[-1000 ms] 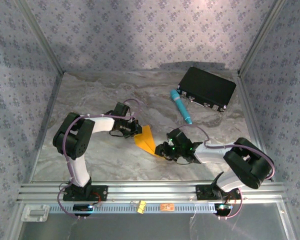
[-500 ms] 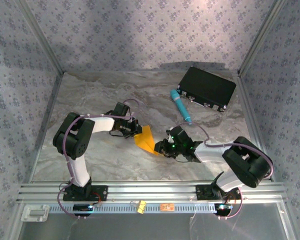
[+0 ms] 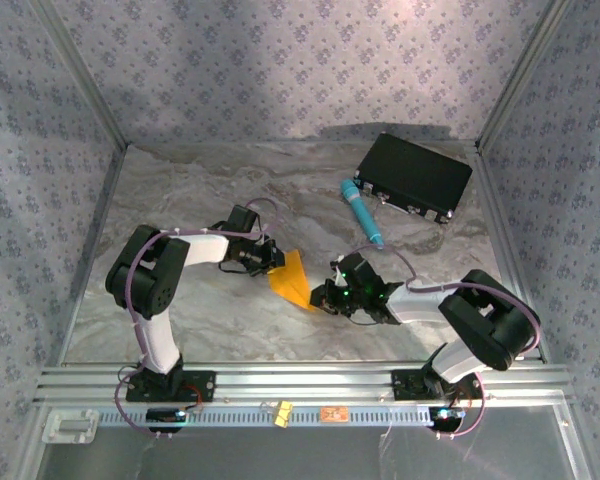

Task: Fold a paper plane with a square sheet of paper (pick it up from the middle)
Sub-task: Turn over the paper at the center of the table.

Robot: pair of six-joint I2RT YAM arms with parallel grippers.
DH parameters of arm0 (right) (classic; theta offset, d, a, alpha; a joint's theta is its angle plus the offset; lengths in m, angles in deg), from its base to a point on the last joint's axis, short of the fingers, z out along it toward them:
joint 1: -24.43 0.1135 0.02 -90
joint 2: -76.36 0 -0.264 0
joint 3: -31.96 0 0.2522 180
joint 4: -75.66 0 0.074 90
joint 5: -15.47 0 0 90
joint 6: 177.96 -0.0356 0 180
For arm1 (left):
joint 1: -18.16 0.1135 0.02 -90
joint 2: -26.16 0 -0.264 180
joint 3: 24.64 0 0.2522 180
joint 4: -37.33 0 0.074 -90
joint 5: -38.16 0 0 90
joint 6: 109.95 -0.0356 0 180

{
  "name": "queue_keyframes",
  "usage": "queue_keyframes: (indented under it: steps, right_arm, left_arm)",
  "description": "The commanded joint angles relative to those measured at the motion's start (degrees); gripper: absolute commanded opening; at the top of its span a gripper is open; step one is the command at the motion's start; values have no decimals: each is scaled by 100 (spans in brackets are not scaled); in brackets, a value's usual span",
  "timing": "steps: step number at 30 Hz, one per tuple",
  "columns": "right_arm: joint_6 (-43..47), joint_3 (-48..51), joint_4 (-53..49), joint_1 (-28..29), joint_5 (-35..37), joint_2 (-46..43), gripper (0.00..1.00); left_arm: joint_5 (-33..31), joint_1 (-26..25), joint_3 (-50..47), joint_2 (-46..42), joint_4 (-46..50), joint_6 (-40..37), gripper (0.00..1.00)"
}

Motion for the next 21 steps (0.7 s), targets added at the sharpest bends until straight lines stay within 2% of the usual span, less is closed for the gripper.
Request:
queue_keyframes:
  steps: [1,5,8,16,21]
  right_arm:
    - [313,36,-371,-8,51,-176,4]
    - [482,47,-718,-15,149,-386,4]
    - [625,27,-942,-10,240,-600,4]
    - [1717,-660,-3020,352,1719,-1490,4]
    - [2103,-889,-3614,481,2403,-1882,4]
  left_arm:
    - [-211,84,149,-262,380,-167,18]
    - [-265,122,216,-729,434,-196,32]
    - [-326,123,241,-1085,514,-175,38]
    - [-665,121,89,-1848,970,-255,44]
    - [-743,97,-33,-2197,1116,-269,47]
